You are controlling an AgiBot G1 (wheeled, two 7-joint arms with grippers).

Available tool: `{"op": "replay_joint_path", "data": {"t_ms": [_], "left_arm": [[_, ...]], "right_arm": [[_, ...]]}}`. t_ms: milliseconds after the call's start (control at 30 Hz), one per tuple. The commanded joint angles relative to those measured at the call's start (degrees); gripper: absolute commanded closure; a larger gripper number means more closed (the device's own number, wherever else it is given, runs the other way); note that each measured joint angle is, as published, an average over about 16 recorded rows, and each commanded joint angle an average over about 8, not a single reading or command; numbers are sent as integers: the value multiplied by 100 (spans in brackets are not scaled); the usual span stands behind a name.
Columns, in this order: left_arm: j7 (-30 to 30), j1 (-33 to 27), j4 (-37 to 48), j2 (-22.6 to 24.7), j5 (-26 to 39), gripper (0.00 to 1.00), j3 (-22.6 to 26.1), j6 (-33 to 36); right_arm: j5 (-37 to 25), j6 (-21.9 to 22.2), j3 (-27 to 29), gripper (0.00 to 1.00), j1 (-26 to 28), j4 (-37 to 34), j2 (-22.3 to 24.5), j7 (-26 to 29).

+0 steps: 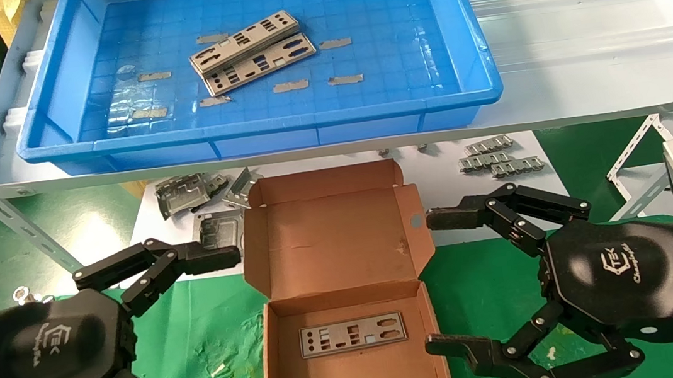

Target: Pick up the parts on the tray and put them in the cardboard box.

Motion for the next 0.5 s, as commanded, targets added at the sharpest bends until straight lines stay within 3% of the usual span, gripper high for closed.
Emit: {"op": "replay_joint_path", "data": {"t_ms": [33,500], "left_arm": [[0,-1,1,1,1,0,1,-1],[0,-4,2,3,2,0,6,-4]], "right_arm": [[0,0,0,0,0,0,0,0],[0,0,0,0,0,0,0,0]]}}
